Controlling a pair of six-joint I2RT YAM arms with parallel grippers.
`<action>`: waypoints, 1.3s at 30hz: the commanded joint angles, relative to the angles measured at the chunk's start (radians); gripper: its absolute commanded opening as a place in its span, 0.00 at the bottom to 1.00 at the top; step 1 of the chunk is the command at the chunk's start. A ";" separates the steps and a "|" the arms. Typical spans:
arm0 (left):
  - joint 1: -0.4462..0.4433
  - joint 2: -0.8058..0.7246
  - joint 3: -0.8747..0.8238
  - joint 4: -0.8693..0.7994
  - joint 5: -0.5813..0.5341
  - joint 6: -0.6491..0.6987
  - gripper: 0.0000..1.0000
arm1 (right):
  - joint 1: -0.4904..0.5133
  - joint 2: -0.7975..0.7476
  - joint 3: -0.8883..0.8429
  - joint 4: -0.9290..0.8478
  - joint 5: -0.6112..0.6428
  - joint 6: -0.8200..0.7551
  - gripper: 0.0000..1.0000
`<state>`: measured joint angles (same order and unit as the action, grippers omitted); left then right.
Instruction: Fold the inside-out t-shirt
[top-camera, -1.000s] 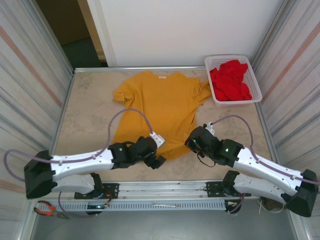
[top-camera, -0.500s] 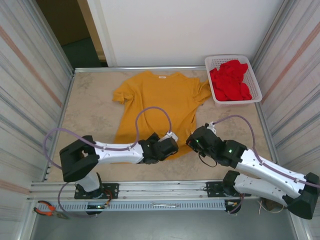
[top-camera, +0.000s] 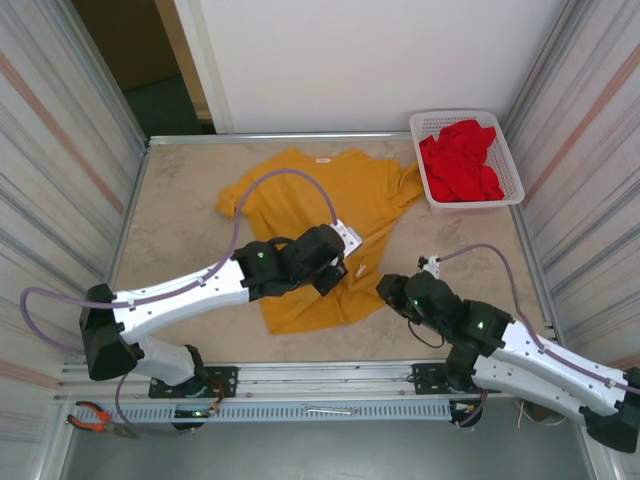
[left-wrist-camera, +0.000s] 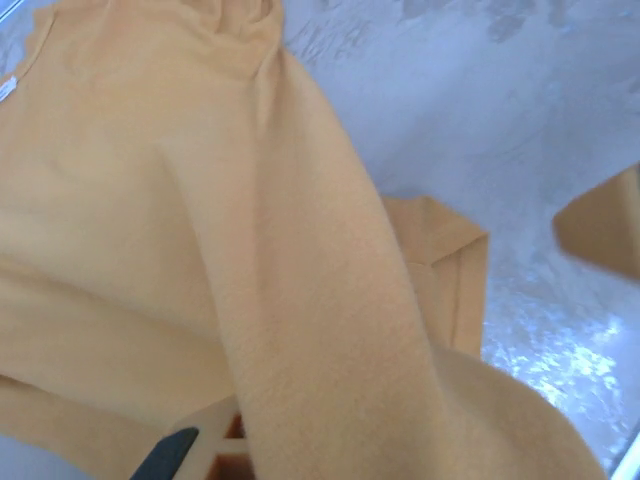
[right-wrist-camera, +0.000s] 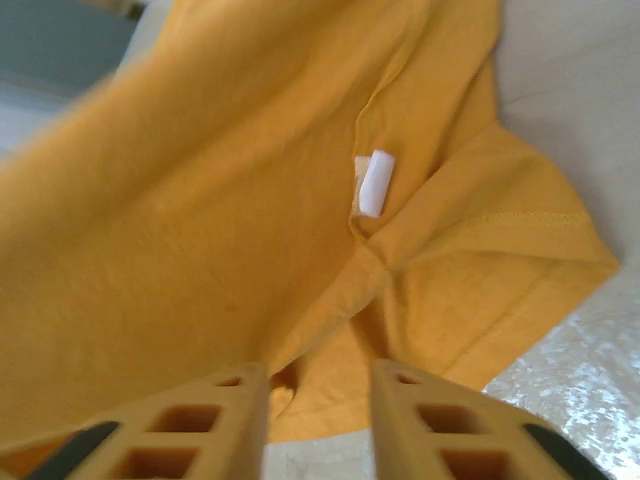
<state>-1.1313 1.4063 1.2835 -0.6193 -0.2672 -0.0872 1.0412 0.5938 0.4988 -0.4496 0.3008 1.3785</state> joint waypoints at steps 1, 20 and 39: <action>0.005 0.025 0.062 -0.153 0.056 0.033 0.00 | 0.142 0.008 -0.062 0.202 0.103 -0.028 0.22; 0.006 0.011 0.303 -0.319 0.129 0.010 0.00 | 0.339 0.774 0.093 0.733 0.580 -0.072 0.00; 0.007 -0.003 0.473 -0.400 0.202 0.028 0.00 | 0.117 0.907 0.093 0.841 0.401 -0.051 0.00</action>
<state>-1.1313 1.4322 1.7115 -1.0039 -0.0952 -0.0704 1.1656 1.4761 0.5602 0.3508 0.7498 1.3510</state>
